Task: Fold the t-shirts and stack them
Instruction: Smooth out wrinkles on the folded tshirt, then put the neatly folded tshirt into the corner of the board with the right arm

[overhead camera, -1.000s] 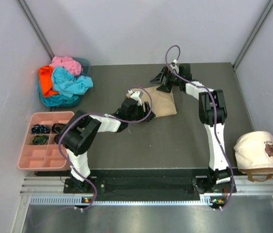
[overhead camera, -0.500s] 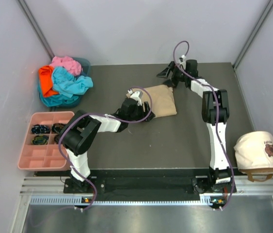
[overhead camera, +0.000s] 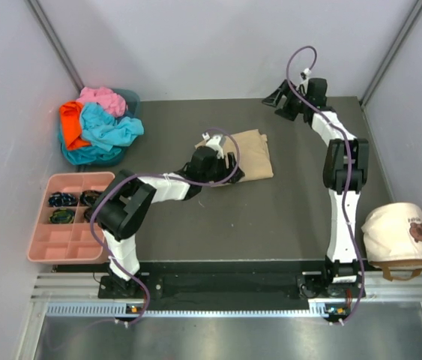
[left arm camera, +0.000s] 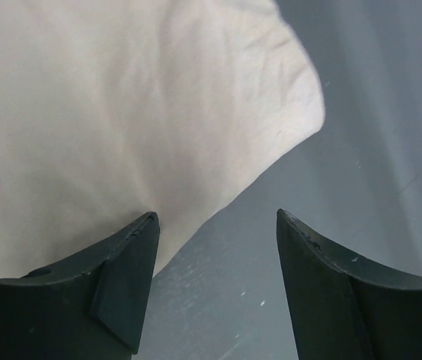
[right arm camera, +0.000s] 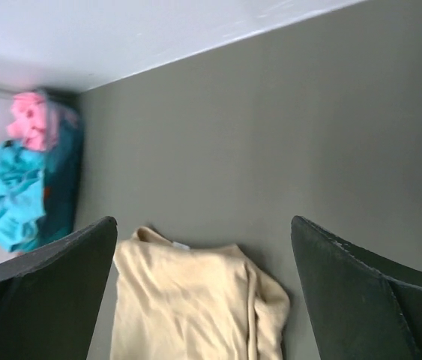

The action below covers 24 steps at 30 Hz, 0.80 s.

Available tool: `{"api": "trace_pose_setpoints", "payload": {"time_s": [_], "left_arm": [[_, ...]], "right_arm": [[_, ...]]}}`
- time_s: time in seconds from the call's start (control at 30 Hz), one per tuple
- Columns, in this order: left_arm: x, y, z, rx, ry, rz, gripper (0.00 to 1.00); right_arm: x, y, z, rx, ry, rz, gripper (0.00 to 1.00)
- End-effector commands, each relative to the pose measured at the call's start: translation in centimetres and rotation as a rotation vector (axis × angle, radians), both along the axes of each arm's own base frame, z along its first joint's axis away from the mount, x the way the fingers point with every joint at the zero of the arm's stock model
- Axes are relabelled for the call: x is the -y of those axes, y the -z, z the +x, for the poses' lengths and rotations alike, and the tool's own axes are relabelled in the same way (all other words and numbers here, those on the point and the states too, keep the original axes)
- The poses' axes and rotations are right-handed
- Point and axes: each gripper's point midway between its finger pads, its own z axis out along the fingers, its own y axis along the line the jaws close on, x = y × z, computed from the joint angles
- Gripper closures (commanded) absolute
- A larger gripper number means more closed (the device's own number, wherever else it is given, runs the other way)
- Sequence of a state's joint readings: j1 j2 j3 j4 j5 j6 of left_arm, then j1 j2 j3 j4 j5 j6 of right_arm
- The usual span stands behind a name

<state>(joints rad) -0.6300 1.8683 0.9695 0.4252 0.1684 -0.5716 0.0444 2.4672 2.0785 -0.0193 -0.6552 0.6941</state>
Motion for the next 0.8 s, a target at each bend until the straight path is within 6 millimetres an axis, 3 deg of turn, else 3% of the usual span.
{"api": "trace_pose_setpoints", "payload": {"time_s": [0.0,0.13,0.23,0.27,0.3,0.33,0.5,0.67,0.77], "left_arm": [[2.8,-6.0,1.4,0.113,0.056,-0.068,0.31],[5.2,-12.1,2.0,0.192,0.099,-0.136,0.29],[6.1,-15.2,2.1,0.237,0.113,-0.147,0.27],[5.9,-15.1,2.1,0.231,0.110,-0.131,0.27],[5.3,-15.2,2.6,0.250,0.089,-0.102,0.26],[4.8,-15.4,2.8,0.263,0.074,-0.083,0.25],[-0.3,-13.2,4.6,0.239,-0.029,0.030,0.24],[-5.8,-10.3,5.6,0.213,-0.138,0.133,0.24],[-7.4,-8.4,5.9,0.187,-0.168,0.181,0.24]], "right_arm": [[4.3,-9.7,-2.1,0.139,0.182,-0.224,0.01],[6.7,-8.8,-5.6,0.052,0.286,-0.319,0.01],[7.5,-7.6,-8.4,-0.001,0.327,-0.325,0.01],[7.6,-7.1,-8.9,-0.014,0.337,-0.325,0.01],[7.6,-5.1,-10.1,-0.061,0.332,-0.326,0.01],[7.3,-5.5,-10.8,-0.057,0.332,-0.312,0.01],[5.9,-1.2,-13.9,-0.151,0.284,-0.323,0.01],[3.5,1.1,-15.6,-0.189,0.223,-0.334,0.01],[2.3,1.9,-15.8,-0.200,0.184,-0.295,0.01]]}}
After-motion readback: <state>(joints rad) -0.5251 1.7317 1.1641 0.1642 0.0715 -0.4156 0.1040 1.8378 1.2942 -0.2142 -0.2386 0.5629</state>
